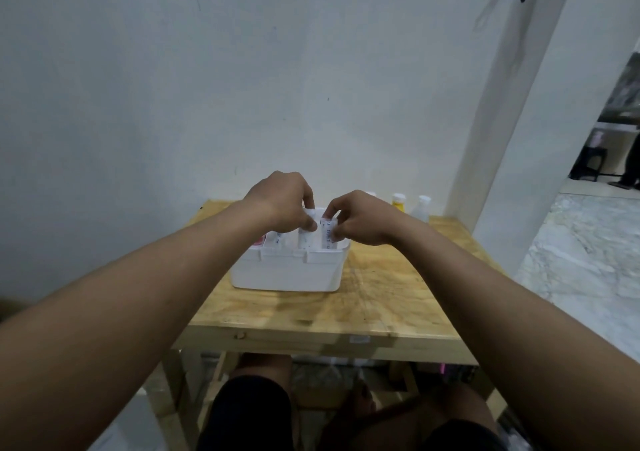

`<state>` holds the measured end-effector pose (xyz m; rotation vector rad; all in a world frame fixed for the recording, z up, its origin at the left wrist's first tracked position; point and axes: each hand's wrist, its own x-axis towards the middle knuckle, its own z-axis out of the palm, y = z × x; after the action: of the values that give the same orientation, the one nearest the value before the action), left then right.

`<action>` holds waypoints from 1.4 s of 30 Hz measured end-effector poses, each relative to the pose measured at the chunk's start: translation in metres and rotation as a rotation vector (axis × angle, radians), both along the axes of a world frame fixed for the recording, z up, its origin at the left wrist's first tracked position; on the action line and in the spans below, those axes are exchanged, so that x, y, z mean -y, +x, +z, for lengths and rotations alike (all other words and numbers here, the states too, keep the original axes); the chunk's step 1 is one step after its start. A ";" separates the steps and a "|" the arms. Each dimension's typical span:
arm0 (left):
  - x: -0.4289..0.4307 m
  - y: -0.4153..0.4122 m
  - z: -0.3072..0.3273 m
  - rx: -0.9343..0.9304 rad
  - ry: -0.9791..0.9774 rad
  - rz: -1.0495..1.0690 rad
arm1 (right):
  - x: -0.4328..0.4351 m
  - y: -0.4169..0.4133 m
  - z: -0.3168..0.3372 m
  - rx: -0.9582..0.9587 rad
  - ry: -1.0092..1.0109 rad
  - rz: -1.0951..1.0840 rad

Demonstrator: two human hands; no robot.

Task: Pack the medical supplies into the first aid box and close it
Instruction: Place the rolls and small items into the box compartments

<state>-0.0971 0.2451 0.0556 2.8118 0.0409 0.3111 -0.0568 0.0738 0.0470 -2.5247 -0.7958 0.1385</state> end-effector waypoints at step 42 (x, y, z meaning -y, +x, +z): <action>0.015 -0.008 0.005 -0.240 0.112 -0.034 | 0.002 -0.004 0.000 -0.022 -0.081 0.044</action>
<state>-0.1052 0.2304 0.0604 2.9423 0.0296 -0.0345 -0.0604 0.0717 0.0468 -2.5773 -0.8539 0.2173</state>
